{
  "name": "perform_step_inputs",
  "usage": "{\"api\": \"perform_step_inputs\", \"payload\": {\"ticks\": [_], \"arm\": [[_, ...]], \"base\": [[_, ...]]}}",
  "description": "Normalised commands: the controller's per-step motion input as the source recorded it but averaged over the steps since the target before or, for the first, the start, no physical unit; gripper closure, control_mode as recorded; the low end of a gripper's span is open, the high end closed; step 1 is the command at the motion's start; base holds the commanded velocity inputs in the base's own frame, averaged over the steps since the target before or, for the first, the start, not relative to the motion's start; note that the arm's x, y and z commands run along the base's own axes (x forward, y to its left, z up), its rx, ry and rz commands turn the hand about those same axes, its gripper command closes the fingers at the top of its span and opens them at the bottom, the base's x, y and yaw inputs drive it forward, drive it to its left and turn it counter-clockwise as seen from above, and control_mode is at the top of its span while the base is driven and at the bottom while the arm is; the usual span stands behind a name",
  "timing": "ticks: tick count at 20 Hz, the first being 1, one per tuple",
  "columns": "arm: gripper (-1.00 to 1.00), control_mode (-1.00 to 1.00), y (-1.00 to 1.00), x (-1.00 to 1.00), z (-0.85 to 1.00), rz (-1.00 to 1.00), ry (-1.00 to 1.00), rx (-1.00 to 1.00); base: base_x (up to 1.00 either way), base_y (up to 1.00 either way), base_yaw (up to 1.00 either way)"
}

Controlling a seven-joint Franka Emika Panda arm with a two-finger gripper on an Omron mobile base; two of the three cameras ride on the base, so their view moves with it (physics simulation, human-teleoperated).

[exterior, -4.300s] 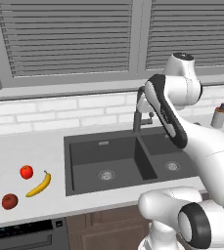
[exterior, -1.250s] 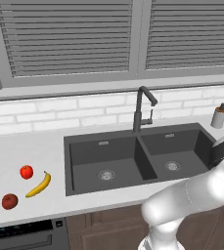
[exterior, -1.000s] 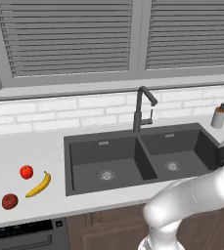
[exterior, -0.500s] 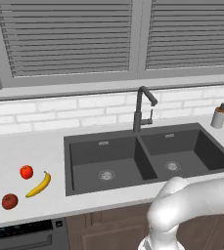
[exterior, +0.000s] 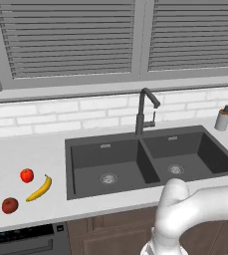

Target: Put the colander in the sink, put the banana, apple, apple in the colander, and turn on the sink faucet and pour water over the colander.

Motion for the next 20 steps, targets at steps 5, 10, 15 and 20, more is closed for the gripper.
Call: {"api": "perform_step_inputs", "payload": {"ticks": [5,10,15,20], "arm": [[-1.00,-1.00,-0.20,0.19,-0.36,-0.10,0.11,0.00],[-1.00,-1.00,-0.21,0.25,-0.19,-0.09,0.03,0.00],[-1.00,-1.00,-0.16,0.24,-0.15,-0.09,0.00,0.00],[-1.00,-1.00,-0.14,0.01,-0.54,-0.12,0.08,0.00]], "base": [[0.00,0.00,0.00],[0.00,0.00,0.00],[0.00,0.00,0.00],[0.00,0.00,0.00]]}}
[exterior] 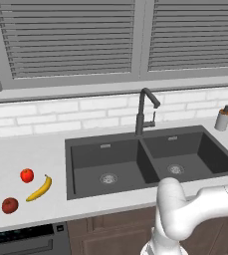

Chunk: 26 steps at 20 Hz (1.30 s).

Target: Put the colander in the sink, put the banana, apple, apple in the colander, and turn on the sink faucet and pour water over the colander.

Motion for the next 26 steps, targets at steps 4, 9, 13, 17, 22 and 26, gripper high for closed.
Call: {"api": "perform_step_inputs", "payload": {"ticks": [4,9,13,17,22,26], "arm": [[1.00,-1.00,-0.09,0.00,-0.50,-0.13,0.08,0.00],[1.00,-1.00,-0.01,-0.03,-0.35,-0.07,0.01,0.00],[1.00,-1.00,0.12,0.00,-0.23,-0.04,-0.02,0.00],[1.00,-1.00,0.19,-0.03,-0.13,-0.17,-0.16,0.00],[1.00,-1.00,0.11,-0.43,0.04,-0.25,-0.33,0.04],[1.00,-1.00,0.47,-0.99,0.32,-0.04,-0.39,0.01]], "base": [[0.00,0.00,0.00],[0.00,0.00,0.00],[0.00,0.00,0.00],[0.00,0.00,0.00],[0.00,0.00,0.00],[0.00,0.00,0.00]]}}
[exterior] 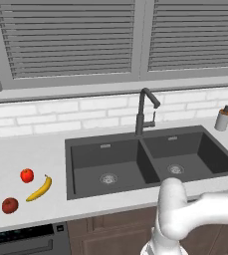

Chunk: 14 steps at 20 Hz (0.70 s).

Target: Put the colander in the sink, put the banana, apple, apple in the colander, and turn on the sink faucet and pour water over the colander.

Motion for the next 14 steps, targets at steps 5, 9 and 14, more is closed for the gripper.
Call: {"api": "perform_step_inputs", "payload": {"ticks": [5,9,14], "arm": [[1.00,-1.00,0.94,-0.96,0.22,0.15,-0.28,-0.07],[1.00,-1.00,1.00,-0.66,0.31,0.14,-0.21,-0.06],[1.00,-1.00,1.00,-0.24,0.28,0.01,-0.07,-0.15]], "base": [[0.00,0.00,0.00],[0.00,0.00,0.00],[0.00,0.00,0.00]]}}
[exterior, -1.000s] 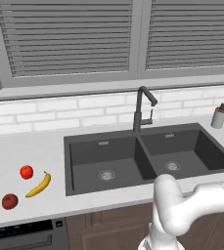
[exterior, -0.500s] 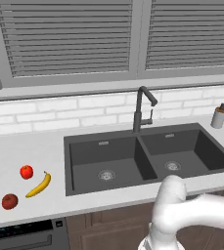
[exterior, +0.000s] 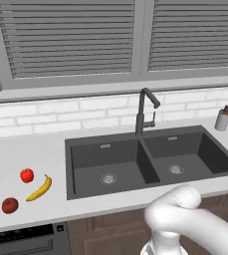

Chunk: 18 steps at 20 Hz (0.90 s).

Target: Put the colander in the sink, put the banana, apple, apple in the colander, and turn on the sink faucet and pour water over the colander.

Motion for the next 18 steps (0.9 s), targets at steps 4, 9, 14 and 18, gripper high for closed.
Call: {"api": "perform_step_inputs", "payload": {"ticks": [4,9,14,18], "arm": [[1.00,-1.00,1.00,0.00,0.44,0.01,0.05,-0.18],[1.00,-1.00,1.00,0.00,0.55,0.14,0.29,-0.11],[1.00,-1.00,1.00,-0.13,0.30,0.19,0.25,-0.09],[1.00,-1.00,1.00,-0.25,0.12,0.16,0.20,-0.01]], "base": [[0.00,0.00,0.00],[0.00,0.00,0.00],[0.00,0.00,0.00],[0.00,0.00,0.00]]}}
